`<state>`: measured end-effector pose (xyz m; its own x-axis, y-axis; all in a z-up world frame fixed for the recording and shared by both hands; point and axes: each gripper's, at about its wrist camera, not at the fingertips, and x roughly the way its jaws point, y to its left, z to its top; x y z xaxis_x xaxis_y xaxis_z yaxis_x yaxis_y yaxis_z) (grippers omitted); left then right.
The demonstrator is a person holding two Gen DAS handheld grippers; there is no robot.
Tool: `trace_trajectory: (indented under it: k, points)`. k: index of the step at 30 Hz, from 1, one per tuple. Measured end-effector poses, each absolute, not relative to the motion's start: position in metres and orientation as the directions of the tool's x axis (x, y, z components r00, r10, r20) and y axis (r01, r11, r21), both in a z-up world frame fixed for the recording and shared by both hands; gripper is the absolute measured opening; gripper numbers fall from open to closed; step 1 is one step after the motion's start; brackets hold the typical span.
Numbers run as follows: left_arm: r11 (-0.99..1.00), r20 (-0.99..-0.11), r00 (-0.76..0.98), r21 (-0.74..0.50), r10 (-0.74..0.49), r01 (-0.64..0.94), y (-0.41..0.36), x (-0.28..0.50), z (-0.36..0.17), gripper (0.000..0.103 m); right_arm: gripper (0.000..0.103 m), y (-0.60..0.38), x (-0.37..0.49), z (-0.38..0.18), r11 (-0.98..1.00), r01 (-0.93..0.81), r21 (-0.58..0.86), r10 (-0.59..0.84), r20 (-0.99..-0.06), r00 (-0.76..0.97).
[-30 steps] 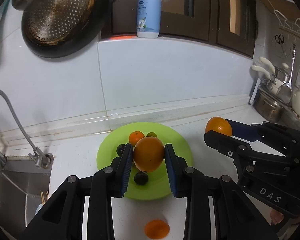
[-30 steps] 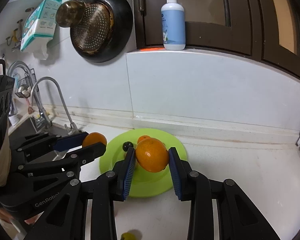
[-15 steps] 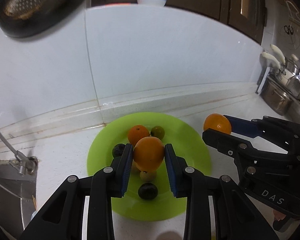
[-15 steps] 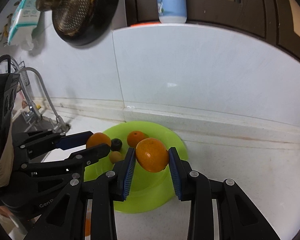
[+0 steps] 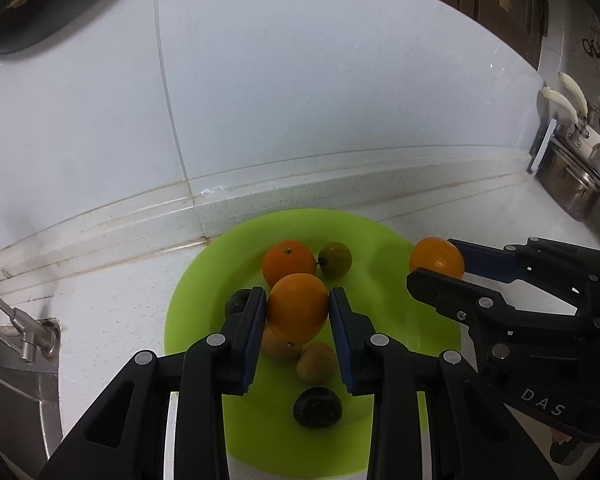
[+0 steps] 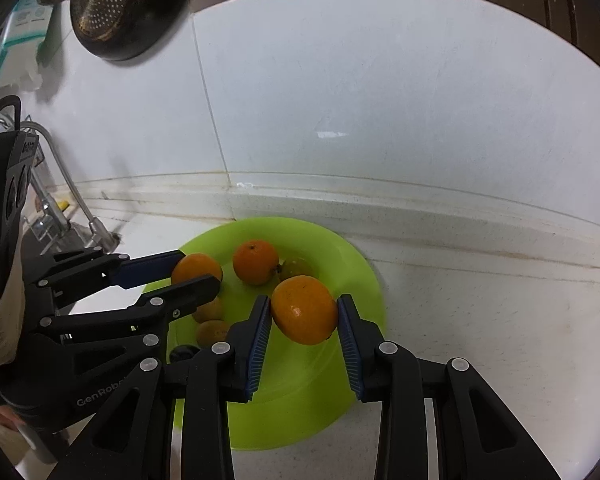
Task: Organize fruits
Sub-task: 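Carry both oranges onto the green plate and open both tools, then move both open tools back toward the last fruits on the counter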
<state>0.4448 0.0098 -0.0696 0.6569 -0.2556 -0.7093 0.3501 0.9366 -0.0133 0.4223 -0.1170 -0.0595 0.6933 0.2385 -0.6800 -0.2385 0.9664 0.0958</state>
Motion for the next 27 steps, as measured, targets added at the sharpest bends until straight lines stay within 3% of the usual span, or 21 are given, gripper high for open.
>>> trace_trajectory:
  k: [4,16,27]
  points:
    - [0.937,-0.716,0.654,-0.002,-0.245,0.348,0.008,0.448,-0.072,0.033,0.035,-0.117,0.426,-0.063,0.966,-0.238,0.103,0.242,-0.684,0.688]
    - [0.941,-0.680,0.699,0.038,-0.223,0.337,0.013,0.426,-0.045,0.051,0.036,-0.122,0.414,-0.051,0.971,-0.214,0.107,0.230,-0.667,0.709]
    - [0.940,-0.655,0.717,0.028,-0.239,0.339,0.026,0.372,-0.012,0.055,0.042,-0.121,0.365,-0.015,0.972,-0.220,0.086,0.225,-0.622,0.750]
